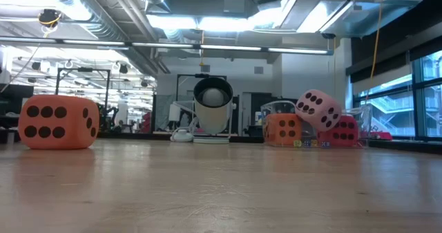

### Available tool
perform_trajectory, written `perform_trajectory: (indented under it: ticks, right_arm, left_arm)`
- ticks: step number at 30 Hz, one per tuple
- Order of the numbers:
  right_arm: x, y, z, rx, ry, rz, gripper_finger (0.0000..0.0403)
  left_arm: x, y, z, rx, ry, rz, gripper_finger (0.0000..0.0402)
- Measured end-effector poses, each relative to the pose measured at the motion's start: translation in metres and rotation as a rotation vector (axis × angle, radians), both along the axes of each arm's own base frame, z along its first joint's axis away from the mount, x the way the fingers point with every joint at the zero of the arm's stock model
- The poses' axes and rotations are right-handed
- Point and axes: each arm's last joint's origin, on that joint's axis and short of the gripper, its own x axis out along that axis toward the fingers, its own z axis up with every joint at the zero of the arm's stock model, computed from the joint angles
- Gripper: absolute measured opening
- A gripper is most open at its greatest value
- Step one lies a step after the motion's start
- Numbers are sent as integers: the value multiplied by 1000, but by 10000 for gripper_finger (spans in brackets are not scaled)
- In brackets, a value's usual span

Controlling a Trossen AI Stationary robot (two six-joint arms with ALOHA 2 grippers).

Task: Pick & Place Dice
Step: Put the small orange dice into the transparent container

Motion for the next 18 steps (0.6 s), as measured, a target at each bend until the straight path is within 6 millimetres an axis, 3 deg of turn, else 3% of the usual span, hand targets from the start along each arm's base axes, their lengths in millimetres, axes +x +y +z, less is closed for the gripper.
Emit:
perform_trajectory:
  ticks: [6,18]
  right_arm:
    - [13,-1,-1,-24,-41,-14,249]
    - [25,-8,1,-23,-85,3,218]
  left_arm:
    - [-1,0,5,-10,-52,-47,10]
    - [-2,0,5,-14,-59,-70,10]
